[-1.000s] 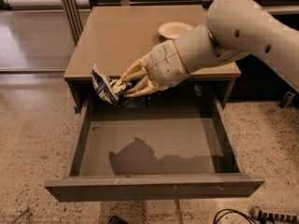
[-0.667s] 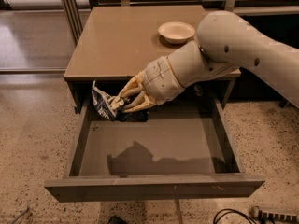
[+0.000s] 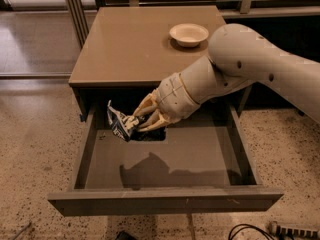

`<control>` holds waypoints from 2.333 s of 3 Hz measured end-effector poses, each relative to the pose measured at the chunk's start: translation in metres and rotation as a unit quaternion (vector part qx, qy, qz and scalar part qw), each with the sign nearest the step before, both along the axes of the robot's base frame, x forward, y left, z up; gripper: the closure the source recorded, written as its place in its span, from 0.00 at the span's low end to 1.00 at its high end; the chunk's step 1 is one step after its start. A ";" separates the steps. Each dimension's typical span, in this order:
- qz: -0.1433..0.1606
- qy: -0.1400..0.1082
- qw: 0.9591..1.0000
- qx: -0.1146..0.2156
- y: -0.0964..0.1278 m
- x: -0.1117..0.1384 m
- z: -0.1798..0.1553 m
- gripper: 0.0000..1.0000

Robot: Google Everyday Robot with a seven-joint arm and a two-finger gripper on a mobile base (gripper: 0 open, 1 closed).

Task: Place blue chip bag into top drawer

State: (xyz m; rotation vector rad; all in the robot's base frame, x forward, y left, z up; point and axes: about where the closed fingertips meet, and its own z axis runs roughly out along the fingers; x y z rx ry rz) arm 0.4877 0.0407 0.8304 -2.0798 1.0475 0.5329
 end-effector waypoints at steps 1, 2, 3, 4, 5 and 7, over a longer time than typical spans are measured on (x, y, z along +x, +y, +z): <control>0.006 0.013 1.000 0.018 0.000 0.006 -0.033 1.00; 0.001 0.029 0.999 0.017 -0.008 0.018 -0.086 1.00; -0.016 0.029 0.999 -0.025 -0.018 0.029 -0.125 1.00; -0.044 0.020 0.995 -0.089 -0.030 0.035 -0.155 1.00; -0.081 0.019 0.988 -0.132 -0.043 0.039 -0.181 1.00; -0.110 0.028 0.984 -0.135 -0.056 0.043 -0.204 0.81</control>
Offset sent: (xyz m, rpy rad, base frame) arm 0.0347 -0.0219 -0.1523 0.0323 0.0967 -0.0204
